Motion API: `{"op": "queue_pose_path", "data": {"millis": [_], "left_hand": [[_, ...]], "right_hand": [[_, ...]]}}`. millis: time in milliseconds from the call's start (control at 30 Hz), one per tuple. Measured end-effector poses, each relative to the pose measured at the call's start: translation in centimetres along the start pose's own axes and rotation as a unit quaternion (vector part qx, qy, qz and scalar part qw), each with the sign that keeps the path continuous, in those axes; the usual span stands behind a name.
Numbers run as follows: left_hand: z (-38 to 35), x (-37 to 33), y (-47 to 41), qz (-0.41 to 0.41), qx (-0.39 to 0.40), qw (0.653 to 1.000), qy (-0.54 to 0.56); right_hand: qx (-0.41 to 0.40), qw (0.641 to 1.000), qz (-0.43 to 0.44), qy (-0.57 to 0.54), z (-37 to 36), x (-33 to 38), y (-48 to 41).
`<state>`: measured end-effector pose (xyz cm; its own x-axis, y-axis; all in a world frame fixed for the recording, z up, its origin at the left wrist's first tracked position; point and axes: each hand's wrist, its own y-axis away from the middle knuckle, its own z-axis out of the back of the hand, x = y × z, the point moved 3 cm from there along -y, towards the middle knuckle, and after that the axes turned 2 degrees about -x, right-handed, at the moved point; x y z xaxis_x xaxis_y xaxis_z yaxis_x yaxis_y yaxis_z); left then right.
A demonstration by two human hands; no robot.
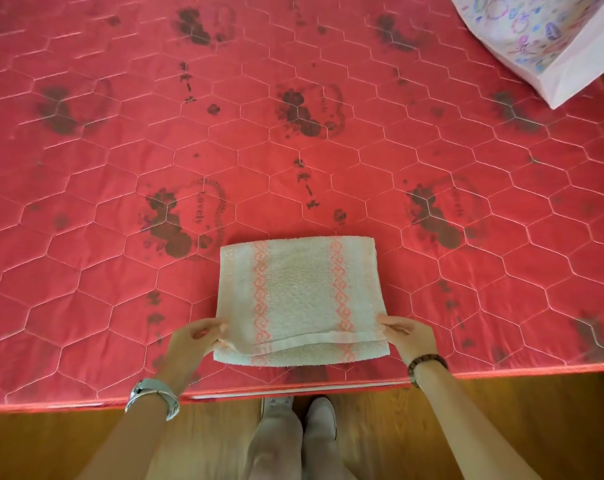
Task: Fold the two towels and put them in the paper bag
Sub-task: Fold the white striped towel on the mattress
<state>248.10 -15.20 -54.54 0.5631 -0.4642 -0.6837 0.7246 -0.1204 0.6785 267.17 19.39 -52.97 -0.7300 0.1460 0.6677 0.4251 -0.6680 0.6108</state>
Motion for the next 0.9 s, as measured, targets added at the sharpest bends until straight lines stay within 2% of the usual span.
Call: {"op": "queue_pose_path", "data": {"millis": [100,400,600,767,900], "left_hand": [[0.5,0.7,0.0,-0.028,0.007,0.998,-0.049],[0.4,0.9,-0.3,-0.033,0.007,0.998,-0.060],[-0.6,-0.3,-1.2,-0.047,-0.022,0.998,-0.042],[-1.7,-3.1,-3.9,-0.076,-0.095,0.992,0.033],[-3.1,-5.0,-7.3,-0.083,-0.110,0.990,0.036]], "right_hand": [[0.012,1.000,0.019,0.011,0.4,0.2,0.3],[0.076,0.994,0.028,0.077,0.2,-0.4,1.3],[0.052,0.994,0.042,0.090,-1.1,0.1,-0.4],[-0.006,0.992,0.089,0.088,-2.4,3.6,-4.2],[-0.059,0.992,0.110,0.027,-3.7,6.0,-7.3]]}}
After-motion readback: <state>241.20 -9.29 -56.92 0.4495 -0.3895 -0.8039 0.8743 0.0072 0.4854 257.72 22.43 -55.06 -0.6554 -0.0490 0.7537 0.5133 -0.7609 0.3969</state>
